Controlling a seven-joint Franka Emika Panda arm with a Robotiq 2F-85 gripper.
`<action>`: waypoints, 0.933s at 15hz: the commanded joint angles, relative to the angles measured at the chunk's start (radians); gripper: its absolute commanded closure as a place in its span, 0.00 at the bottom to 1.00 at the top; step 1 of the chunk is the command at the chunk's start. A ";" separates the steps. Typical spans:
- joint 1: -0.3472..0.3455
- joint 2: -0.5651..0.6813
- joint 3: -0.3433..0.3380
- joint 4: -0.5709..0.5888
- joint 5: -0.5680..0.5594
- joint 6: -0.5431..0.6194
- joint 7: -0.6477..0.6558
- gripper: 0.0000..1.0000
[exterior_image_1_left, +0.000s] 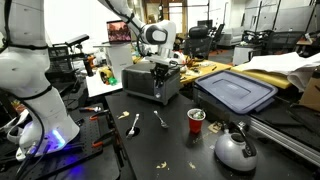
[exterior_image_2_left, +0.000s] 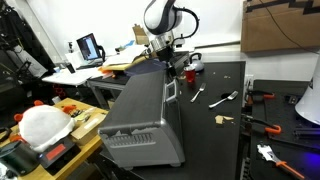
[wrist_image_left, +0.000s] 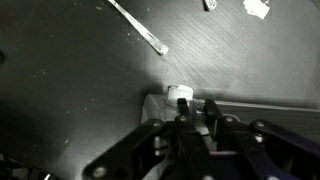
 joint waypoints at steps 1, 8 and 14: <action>0.013 -0.037 -0.003 -0.051 -0.030 0.074 0.029 0.99; 0.046 -0.061 -0.011 -0.088 -0.144 0.127 0.154 0.97; 0.089 -0.071 -0.021 -0.105 -0.286 0.153 0.283 0.97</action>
